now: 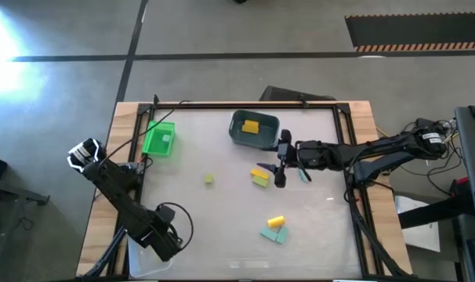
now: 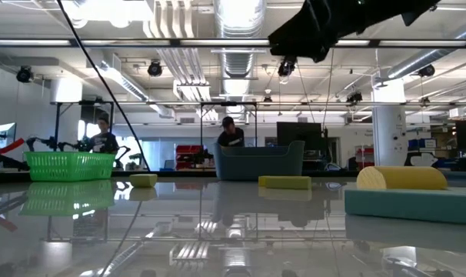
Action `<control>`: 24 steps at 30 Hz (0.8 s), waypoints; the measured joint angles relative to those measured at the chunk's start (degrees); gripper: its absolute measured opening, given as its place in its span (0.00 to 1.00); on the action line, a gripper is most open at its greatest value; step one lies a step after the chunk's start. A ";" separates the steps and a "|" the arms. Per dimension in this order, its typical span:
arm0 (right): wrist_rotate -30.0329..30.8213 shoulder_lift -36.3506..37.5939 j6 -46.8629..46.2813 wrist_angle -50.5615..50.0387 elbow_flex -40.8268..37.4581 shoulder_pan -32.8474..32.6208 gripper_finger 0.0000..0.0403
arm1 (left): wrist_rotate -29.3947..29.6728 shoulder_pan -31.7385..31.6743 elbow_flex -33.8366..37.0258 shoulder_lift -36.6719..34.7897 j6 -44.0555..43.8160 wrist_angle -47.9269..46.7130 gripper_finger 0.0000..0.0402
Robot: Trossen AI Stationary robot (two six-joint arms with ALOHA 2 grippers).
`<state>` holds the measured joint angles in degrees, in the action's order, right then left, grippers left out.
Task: Sort & place blocks by color
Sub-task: Put the green block into the transparent bin
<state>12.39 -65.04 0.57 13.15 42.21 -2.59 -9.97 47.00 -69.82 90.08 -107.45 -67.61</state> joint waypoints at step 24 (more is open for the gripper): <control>12.12 -4.24 5.21 -35.44 26.47 8.59 0.17 | 40.94 -4.77 -3.88 -0.17 33.53 2.56 0.54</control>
<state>24.52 -69.28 5.78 -22.29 68.68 6.00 30.97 42.23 -73.70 89.91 -73.92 -65.06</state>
